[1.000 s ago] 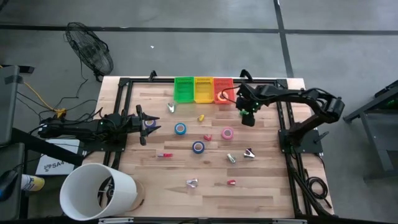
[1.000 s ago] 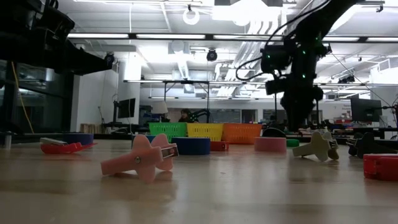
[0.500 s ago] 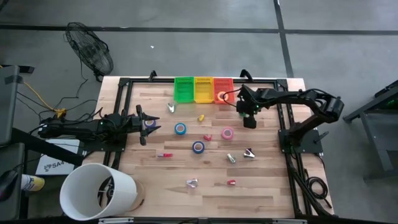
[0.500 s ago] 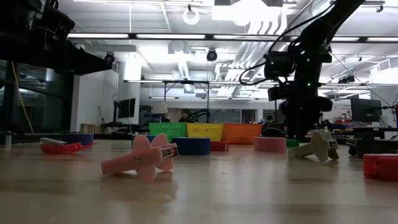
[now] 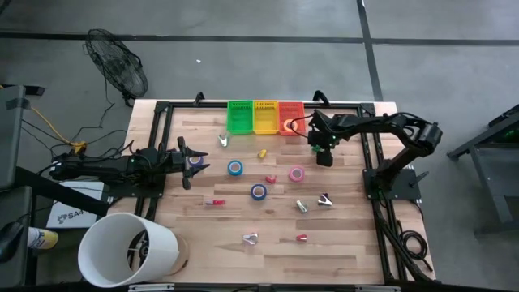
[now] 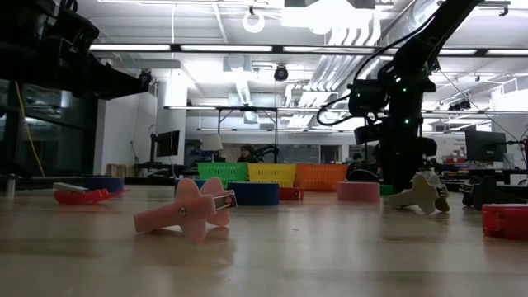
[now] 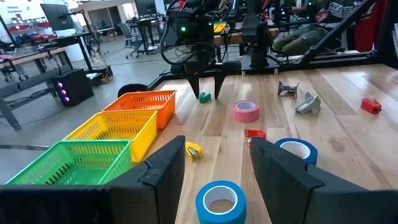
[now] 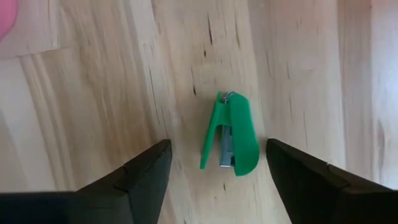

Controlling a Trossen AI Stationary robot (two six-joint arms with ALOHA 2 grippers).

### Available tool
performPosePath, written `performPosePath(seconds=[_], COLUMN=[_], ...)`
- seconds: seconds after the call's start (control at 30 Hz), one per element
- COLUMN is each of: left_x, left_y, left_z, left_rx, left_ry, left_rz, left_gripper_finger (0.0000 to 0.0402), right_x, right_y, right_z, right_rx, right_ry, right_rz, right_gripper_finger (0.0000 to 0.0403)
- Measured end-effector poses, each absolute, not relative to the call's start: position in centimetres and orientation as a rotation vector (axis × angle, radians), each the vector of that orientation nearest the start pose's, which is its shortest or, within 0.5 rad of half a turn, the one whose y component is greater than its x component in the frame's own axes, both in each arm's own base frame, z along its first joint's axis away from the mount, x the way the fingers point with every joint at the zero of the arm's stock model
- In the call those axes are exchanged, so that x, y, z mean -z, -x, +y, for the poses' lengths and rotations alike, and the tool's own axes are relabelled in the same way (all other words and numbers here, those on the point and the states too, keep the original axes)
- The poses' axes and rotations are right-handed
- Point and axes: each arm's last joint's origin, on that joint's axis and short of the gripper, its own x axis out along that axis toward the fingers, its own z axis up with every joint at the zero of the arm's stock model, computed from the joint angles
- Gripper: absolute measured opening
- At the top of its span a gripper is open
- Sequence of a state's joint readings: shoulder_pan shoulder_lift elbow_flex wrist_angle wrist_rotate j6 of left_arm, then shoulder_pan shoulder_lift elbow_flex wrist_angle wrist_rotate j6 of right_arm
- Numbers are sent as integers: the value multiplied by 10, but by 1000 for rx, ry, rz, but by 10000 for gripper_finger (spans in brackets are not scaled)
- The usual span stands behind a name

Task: Pick and place Stapler, Stapler remover, tape
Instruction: Put the green stapler into the yellow bin

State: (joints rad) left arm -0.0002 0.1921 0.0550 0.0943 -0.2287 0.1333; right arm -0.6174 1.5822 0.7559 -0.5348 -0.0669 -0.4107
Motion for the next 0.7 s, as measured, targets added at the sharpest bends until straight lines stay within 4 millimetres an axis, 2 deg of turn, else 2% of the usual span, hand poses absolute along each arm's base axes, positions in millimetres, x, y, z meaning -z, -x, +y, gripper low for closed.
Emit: performPosePath(seconds=[0.43,0.7], left_x=[-176,-176], left_y=[-108,-108], left_z=[7,7], left_rx=[-227,-227], left_ry=[-138,-138], left_rz=[58,58], left_gripper_finger=[179,179], right_x=[-133,-133], right_y=[-208,-209], right_z=[-145,-145], right_rx=[224,226], right_ry=[-159,-156], right_rz=[1343,1338], right_gripper_finger=[165,90])
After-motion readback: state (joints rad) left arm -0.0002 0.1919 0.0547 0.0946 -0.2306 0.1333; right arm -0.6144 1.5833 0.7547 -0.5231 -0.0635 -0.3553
